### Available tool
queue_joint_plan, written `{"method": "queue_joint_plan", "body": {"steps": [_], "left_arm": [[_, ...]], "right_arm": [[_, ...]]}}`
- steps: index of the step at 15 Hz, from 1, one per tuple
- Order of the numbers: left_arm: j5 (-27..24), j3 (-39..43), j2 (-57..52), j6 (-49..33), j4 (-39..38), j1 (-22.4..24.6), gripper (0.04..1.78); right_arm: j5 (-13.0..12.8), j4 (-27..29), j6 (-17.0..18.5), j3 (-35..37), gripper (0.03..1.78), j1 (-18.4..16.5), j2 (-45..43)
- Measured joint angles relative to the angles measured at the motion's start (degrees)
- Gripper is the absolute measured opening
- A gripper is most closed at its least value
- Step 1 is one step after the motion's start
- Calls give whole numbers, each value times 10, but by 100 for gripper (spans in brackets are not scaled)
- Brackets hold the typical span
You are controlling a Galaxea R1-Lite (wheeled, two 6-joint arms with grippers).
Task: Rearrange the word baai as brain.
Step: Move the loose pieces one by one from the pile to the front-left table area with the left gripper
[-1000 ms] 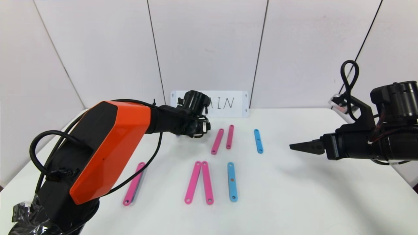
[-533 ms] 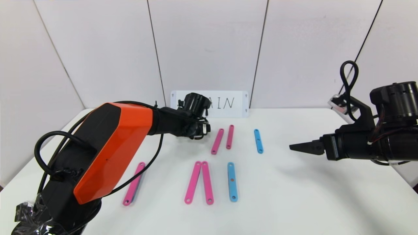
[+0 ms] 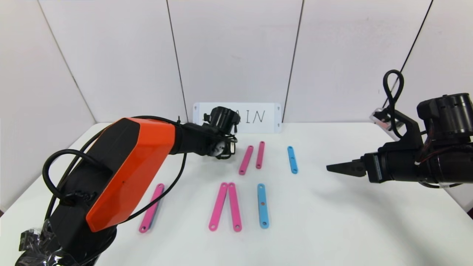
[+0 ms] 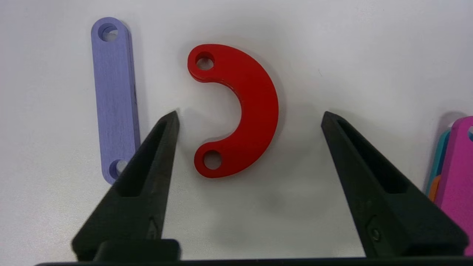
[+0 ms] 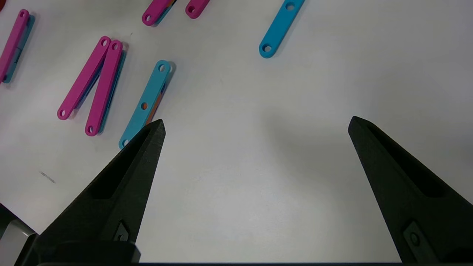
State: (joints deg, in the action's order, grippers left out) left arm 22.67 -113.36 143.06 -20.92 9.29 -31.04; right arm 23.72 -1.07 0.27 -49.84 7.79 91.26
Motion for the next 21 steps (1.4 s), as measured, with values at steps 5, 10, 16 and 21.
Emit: {"method": "queue_joint_plan", "body": {"steps": [5, 10, 16, 21], "left_arm": [[3, 0, 5, 1, -2, -2, 40], [3, 0, 7, 0, 3, -2, 30], [2, 2, -3, 15, 9, -2, 30], [-1, 9, -31, 34, 10, -1, 30]], "right_arm": [[-1, 0, 0, 0, 174, 0, 0], [-1, 0, 0, 0, 174, 1, -1], [-2, 0, 0, 0, 174, 1, -1], [-2, 0, 0, 0, 174, 1, -1]]}}
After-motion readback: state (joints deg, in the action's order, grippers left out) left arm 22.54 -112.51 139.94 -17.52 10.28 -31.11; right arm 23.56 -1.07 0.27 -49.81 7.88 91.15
